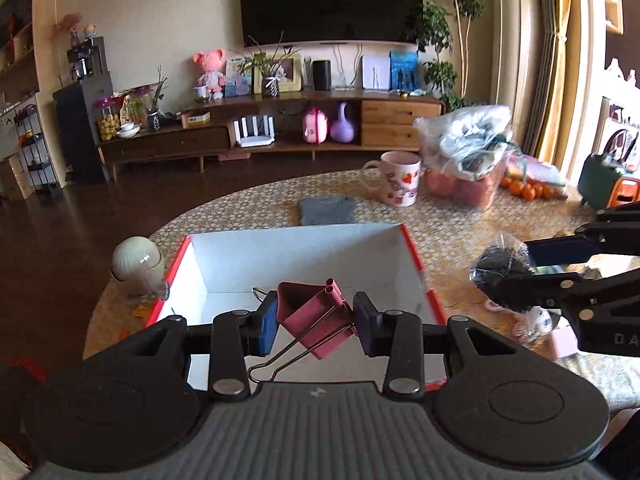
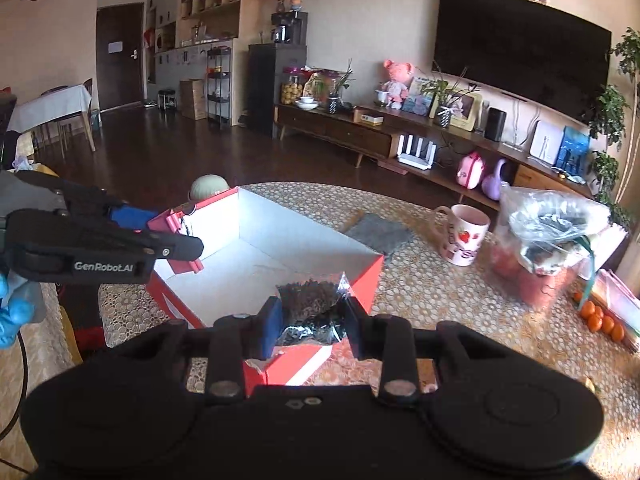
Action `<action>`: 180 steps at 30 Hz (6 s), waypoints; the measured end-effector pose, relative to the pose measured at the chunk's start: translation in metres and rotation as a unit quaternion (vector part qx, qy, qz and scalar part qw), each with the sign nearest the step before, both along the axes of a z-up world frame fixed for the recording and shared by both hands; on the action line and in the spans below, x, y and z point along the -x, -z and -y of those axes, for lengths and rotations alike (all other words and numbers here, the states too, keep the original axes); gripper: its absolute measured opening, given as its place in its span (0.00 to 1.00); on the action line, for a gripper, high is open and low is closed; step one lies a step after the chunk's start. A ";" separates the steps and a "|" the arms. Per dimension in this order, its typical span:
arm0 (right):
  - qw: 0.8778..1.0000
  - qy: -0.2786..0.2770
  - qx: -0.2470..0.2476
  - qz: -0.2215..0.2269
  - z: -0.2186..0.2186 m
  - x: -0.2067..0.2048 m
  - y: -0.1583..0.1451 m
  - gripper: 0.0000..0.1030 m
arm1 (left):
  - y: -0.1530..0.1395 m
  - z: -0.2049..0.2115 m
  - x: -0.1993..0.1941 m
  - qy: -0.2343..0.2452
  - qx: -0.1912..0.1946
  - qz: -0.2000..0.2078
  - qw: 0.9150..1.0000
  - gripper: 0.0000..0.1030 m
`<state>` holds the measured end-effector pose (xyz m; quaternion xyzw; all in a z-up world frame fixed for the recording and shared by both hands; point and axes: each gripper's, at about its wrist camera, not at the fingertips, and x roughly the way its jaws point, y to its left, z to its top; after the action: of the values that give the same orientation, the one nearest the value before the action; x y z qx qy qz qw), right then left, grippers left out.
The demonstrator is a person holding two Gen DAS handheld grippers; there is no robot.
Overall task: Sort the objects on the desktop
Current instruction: 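Carry the pink clip and black bag over the red shoebox with both tools, then open the left tool to drop the clip in the box while the right tool releases the black bag, then move both tools back over the items on the table, then grasp the cartoon-face plush with the left tool while the right tool grasps the silver foil packet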
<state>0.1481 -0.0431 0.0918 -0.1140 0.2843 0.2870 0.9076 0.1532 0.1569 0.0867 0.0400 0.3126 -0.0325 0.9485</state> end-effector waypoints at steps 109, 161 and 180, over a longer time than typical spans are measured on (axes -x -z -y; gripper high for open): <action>1.000 -0.007 0.007 -0.009 0.025 0.019 0.028 0.99 | 0.036 0.012 -0.046 -0.005 -0.077 -0.111 0.991 0.70; 0.974 0.209 0.015 -0.081 0.270 -0.019 0.114 0.89 | 0.113 0.254 -0.044 0.142 -0.032 -0.075 0.987 0.99; 0.958 0.263 -0.017 -0.114 0.301 -0.087 0.133 0.85 | 0.137 0.268 -0.075 0.148 -0.019 -0.098 0.984 0.98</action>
<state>0.2353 -0.3446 -0.0410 0.0138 0.4013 0.0545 0.9142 0.2280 -0.1111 -0.0507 0.1000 0.3953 -0.1707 0.8970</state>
